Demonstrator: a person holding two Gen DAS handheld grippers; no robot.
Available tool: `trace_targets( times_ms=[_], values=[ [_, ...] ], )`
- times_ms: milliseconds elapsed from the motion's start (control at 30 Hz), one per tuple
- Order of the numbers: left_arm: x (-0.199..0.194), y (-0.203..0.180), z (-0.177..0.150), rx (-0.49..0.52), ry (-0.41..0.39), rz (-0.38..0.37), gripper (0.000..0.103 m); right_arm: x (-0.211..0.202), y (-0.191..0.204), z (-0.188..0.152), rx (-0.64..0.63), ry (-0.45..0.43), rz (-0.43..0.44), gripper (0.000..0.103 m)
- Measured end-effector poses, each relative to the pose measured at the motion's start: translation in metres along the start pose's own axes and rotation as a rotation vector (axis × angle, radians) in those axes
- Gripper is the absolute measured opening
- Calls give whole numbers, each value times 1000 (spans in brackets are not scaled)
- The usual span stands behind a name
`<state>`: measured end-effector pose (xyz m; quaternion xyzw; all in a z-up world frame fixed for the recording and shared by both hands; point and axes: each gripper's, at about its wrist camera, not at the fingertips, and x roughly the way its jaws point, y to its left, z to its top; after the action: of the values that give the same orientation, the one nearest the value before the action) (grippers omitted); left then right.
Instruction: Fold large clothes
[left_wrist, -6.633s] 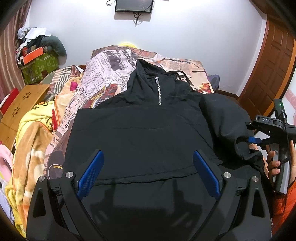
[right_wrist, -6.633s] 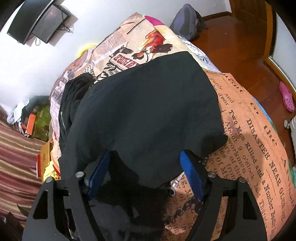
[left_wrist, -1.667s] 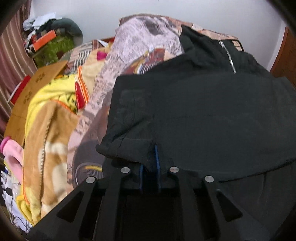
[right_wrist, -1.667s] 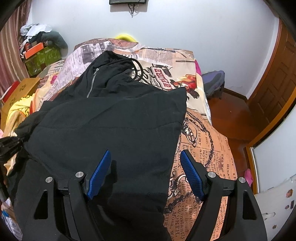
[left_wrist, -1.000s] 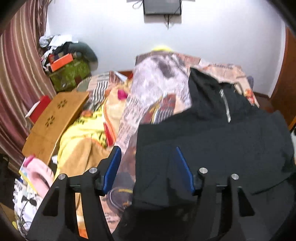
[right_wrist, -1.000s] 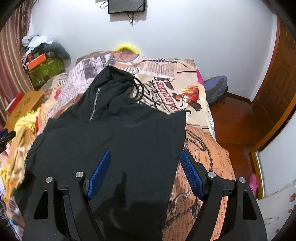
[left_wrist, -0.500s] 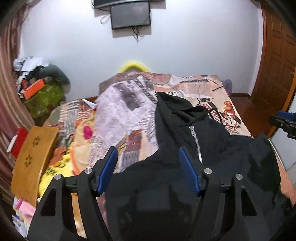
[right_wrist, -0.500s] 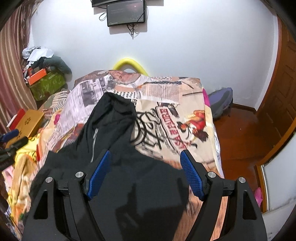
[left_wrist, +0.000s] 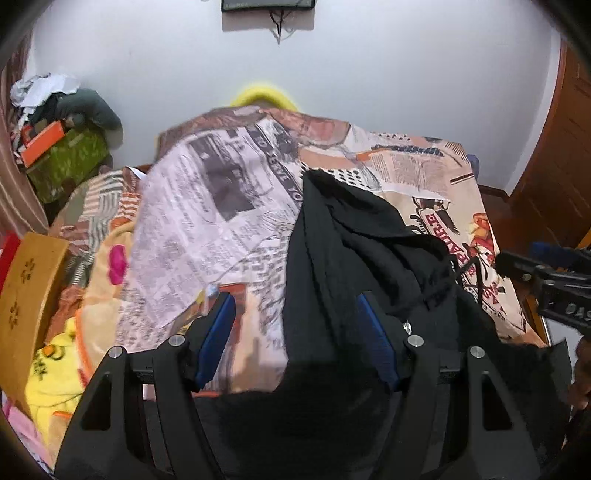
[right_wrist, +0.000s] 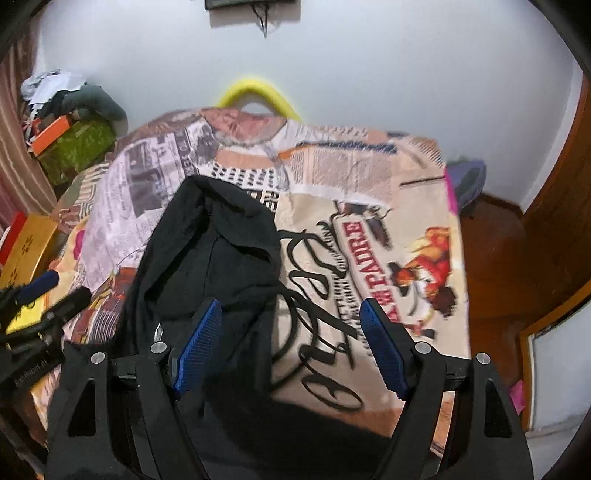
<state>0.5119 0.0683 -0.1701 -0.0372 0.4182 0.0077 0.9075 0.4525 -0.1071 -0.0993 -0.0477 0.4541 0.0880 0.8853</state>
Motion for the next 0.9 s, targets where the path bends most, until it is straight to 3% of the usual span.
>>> trace_targets(
  times_ms=[267, 300, 367, 433, 500, 567, 667, 900],
  values=[
    [59, -12, 6, -21, 75, -47, 62, 72, 12, 17, 12, 123, -20, 73],
    [68, -12, 5, -27, 101, -67, 62, 78, 13, 16, 9, 138, -19, 66],
    [83, -12, 1, -39, 148, -68, 47, 92, 15, 11, -3, 171, -3, 48],
    [90, -12, -3, -40, 158, -66, 42, 101, 14, 4, 23, 196, 21, 34],
    [84, -15, -6, -3, 140, -50, 29, 97, 11, -1, 55, 186, 60, 20],
    [76, -20, -7, 41, 132, -38, 15, 90, 13, -3, 40, 183, 64, 16],
    [56, -23, -7, 73, 111, -32, 11, 68, 18, -6, -7, 147, 47, 14],
    [-20, -23, -17, 84, 46, -109, 10, -18, 21, -22, -89, 13, 84, 14]
  ],
)
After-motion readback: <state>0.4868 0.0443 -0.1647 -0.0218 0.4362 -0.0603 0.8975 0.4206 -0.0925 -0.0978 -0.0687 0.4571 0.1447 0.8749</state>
